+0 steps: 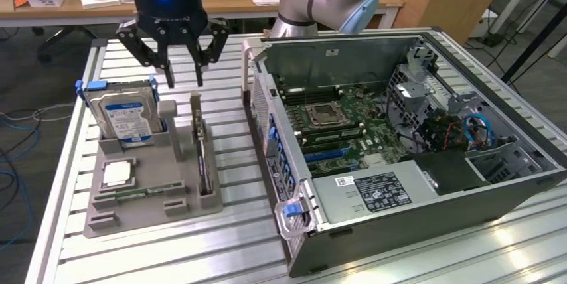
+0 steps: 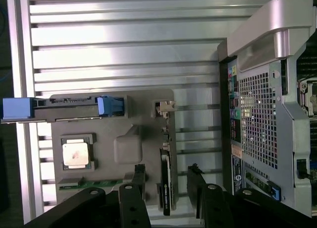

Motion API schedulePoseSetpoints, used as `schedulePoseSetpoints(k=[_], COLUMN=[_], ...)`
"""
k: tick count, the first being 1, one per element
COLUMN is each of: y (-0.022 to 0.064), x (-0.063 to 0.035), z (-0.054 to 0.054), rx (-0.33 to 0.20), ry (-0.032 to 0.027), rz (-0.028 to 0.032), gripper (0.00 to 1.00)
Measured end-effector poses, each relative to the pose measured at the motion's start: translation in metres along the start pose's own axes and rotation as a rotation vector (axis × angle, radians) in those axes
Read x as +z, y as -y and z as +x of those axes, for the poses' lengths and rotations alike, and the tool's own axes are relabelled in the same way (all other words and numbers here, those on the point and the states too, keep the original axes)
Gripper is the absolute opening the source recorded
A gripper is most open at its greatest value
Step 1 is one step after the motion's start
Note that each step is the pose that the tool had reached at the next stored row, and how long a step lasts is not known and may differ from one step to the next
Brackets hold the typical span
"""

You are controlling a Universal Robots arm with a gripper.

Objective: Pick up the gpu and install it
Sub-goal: 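Pick up the gpu and move the gpu toward the slot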

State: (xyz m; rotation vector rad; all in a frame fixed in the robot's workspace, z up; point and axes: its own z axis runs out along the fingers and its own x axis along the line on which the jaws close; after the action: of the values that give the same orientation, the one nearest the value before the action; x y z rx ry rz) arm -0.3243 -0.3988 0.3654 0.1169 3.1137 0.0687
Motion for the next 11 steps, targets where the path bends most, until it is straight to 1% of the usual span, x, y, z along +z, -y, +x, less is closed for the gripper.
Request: schedulePoseSetpoints(k=[11], y=[0.0000], x=[0.0069], z=[-0.0060], rx=[0.000], ry=[0.0000], rz=[-0.0001], gripper=[0.47])
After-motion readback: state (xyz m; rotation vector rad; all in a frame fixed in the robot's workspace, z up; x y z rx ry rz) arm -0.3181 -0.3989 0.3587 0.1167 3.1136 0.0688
